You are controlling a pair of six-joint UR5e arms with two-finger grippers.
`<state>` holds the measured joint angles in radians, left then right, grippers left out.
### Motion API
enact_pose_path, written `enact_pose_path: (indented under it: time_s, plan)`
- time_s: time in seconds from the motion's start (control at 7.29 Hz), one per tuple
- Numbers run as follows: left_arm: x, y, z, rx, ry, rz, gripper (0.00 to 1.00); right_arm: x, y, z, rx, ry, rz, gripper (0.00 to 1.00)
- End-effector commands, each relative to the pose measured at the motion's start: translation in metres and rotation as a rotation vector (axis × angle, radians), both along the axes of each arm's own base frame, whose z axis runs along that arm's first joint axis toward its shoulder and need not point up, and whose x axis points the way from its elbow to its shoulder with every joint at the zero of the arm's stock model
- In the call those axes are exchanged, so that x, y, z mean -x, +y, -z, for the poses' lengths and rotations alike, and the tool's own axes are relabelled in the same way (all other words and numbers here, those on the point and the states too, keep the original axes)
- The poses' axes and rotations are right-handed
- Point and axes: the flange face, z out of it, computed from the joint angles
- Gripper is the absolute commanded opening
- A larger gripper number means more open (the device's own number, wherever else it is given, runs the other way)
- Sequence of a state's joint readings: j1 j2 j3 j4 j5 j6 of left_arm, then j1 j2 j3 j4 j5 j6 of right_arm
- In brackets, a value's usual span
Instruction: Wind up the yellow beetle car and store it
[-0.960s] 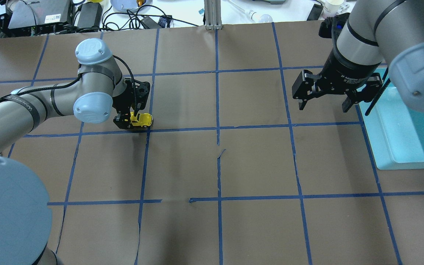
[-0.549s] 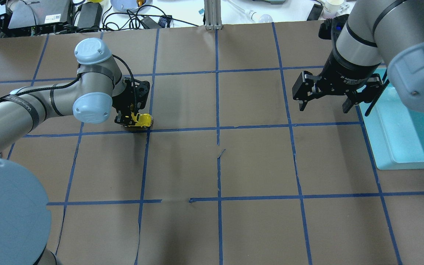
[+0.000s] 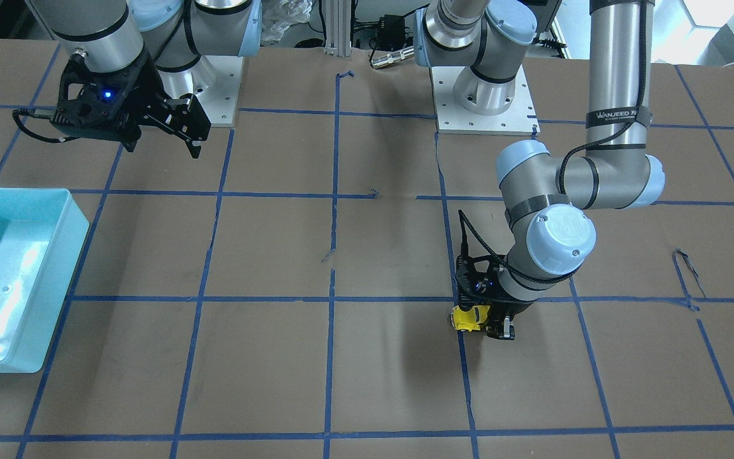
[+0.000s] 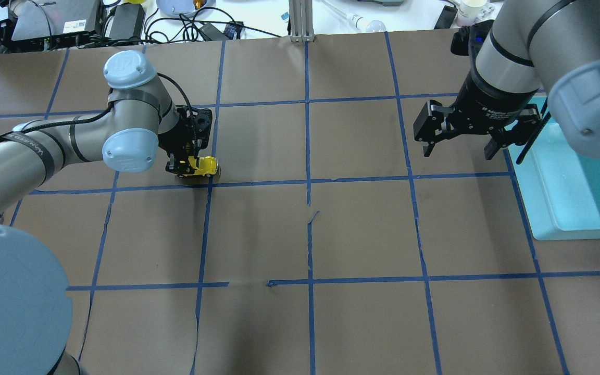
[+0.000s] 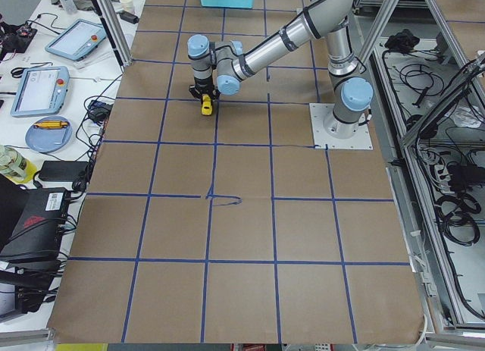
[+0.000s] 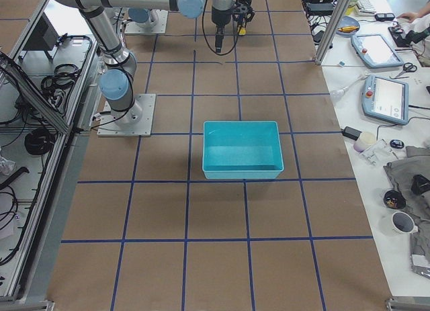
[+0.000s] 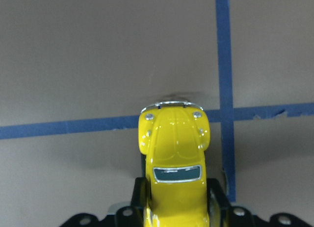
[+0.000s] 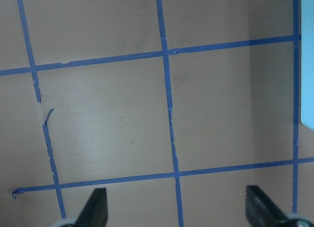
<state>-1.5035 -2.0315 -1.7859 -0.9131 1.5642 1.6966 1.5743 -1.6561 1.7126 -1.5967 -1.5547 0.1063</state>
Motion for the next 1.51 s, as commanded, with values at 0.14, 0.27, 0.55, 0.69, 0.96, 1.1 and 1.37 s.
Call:
enact_pose_path:
  time_s: [0.14, 0.27, 0.55, 0.69, 0.96, 1.1, 1.37]
  plan:
    - [-0.001, -0.002, 0.004, -0.008, -0.007, 0.009, 0.00, -0.002, 0.001, 0.001, -0.003, -0.005, -0.001, 1.00]
    - [-0.001, -0.002, 0.008, -0.016, -0.007, 0.009, 0.00, -0.002, 0.001, 0.001, -0.003, -0.005, 0.002, 1.00]
    - [-0.002, -0.004, 0.008, -0.015, -0.007, 0.009, 0.00, -0.003, 0.000, 0.005, -0.005, -0.006, 0.011, 1.00]
    - [-0.010, -0.004, 0.009, -0.016, -0.008, -0.001, 0.00, -0.002, 0.001, 0.006, -0.008, -0.005, 0.009, 1.00]
    - [-0.023, -0.003, 0.012, -0.024, -0.010, -0.021, 0.00, -0.007, -0.006, 0.009, -0.012, -0.040, 0.011, 1.00]
    - [-0.032, -0.003, 0.012, -0.026, -0.016, -0.035, 0.00, -0.009, -0.006, 0.008, -0.011, -0.067, 0.013, 1.00]
    - [-0.036, -0.005, 0.011, -0.022, -0.016, -0.038, 0.00, -0.009, -0.006, 0.012, -0.015, -0.064, 0.013, 1.00]
